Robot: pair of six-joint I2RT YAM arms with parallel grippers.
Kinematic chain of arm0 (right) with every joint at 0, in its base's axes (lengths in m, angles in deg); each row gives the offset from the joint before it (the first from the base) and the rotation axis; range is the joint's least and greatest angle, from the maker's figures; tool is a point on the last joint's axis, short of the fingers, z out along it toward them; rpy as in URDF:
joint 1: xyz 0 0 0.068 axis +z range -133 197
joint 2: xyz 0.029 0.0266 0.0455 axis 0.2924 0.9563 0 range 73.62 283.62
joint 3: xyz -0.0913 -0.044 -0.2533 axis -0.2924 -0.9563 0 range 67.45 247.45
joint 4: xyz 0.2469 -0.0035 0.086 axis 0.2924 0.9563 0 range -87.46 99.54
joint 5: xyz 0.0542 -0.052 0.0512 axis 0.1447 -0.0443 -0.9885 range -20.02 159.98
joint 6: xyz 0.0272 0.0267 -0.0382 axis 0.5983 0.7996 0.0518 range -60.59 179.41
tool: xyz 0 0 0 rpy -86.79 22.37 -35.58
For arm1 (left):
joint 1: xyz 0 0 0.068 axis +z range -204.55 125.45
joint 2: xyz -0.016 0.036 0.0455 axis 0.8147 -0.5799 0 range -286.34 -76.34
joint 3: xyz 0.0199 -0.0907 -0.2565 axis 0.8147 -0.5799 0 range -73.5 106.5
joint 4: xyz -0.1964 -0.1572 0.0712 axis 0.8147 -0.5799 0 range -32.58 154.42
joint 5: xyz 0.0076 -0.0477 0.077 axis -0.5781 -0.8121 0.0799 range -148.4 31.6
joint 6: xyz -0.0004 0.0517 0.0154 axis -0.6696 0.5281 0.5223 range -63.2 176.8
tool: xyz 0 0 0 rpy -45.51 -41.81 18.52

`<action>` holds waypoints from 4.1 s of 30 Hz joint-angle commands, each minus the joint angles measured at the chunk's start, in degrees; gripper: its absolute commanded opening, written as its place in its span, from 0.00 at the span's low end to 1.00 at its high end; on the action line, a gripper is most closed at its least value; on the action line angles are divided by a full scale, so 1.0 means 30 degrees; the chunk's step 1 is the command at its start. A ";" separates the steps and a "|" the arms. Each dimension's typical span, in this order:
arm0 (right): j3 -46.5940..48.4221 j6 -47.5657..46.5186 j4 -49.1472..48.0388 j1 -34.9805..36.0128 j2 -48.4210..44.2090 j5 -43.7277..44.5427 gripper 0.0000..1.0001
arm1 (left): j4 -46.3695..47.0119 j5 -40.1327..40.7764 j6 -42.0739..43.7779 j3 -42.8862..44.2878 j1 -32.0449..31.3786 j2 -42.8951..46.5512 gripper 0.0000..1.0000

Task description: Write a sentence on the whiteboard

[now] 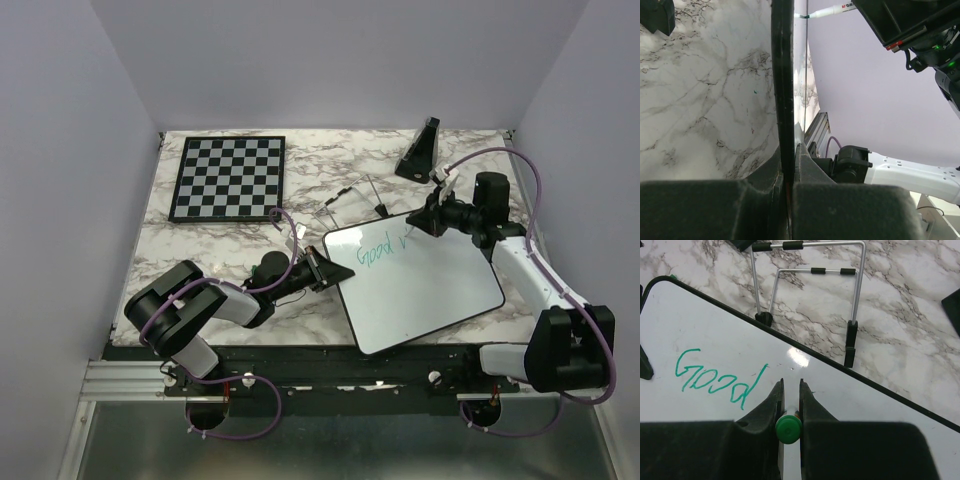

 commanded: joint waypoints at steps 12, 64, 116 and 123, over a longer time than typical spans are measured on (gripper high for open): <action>-0.0452 0.0082 0.0046 -0.0093 0.0119 0.1484 0.00 | 0.0349 -0.0751 0.1553 -0.0042 -0.0249 0.0438 0.00; 0.1979 0.1195 -0.0773 -0.1118 0.1524 0.1863 0.00 | 0.0701 -0.0810 0.1523 -0.0042 -0.0249 0.0204 0.00; 0.1071 0.0375 0.0573 -0.1118 0.1055 0.0256 0.00 | 0.0847 -0.0810 0.1523 -0.0013 -0.0249 0.0115 0.00; 0.0778 -0.0179 0.1449 -0.1089 0.0997 -0.0711 0.00 | 0.0818 -0.0781 0.1523 -0.0042 -0.0249 0.0145 0.00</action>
